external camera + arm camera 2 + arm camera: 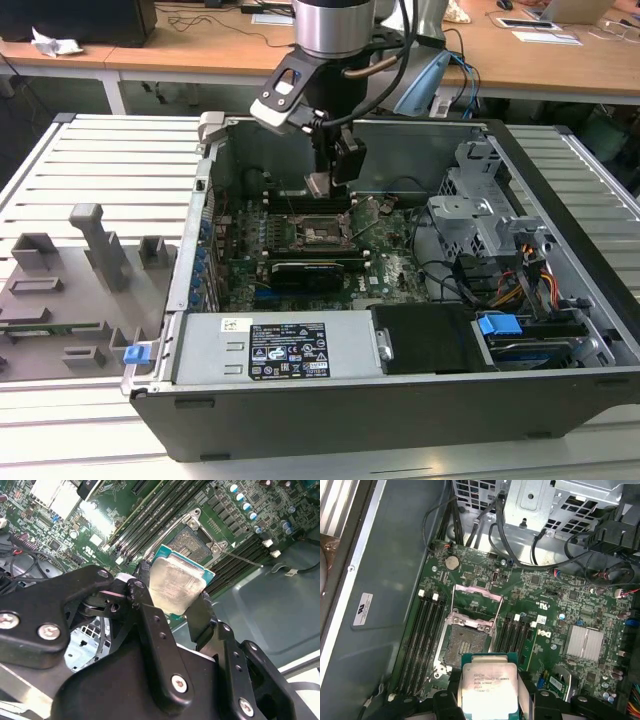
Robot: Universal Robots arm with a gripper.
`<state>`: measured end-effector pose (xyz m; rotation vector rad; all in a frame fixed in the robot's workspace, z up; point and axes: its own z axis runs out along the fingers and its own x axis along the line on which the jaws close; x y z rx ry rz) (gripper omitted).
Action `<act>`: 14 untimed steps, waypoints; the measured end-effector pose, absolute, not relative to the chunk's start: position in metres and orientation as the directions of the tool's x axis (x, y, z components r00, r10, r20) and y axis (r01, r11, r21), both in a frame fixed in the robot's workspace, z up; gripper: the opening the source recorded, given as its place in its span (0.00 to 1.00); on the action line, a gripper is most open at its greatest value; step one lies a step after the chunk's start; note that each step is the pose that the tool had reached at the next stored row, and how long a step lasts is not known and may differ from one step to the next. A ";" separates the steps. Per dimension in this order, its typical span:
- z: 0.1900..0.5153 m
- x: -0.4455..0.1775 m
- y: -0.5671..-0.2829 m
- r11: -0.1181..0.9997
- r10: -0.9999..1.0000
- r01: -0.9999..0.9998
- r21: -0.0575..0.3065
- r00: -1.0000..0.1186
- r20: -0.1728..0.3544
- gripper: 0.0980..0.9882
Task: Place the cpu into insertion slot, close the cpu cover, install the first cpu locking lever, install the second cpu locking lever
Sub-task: 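Place the cpu into insertion slot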
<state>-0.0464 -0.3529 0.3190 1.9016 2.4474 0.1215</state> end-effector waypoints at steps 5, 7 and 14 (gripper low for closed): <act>0.316 -0.046 -0.353 0.216 0.976 0.973 0.086 -0.219 0.016 0.48; 0.315 -0.046 -0.353 0.204 0.978 0.975 0.086 -0.206 0.016 0.48; 0.312 -0.046 -0.353 0.173 0.984 0.981 0.085 -0.175 0.016 0.48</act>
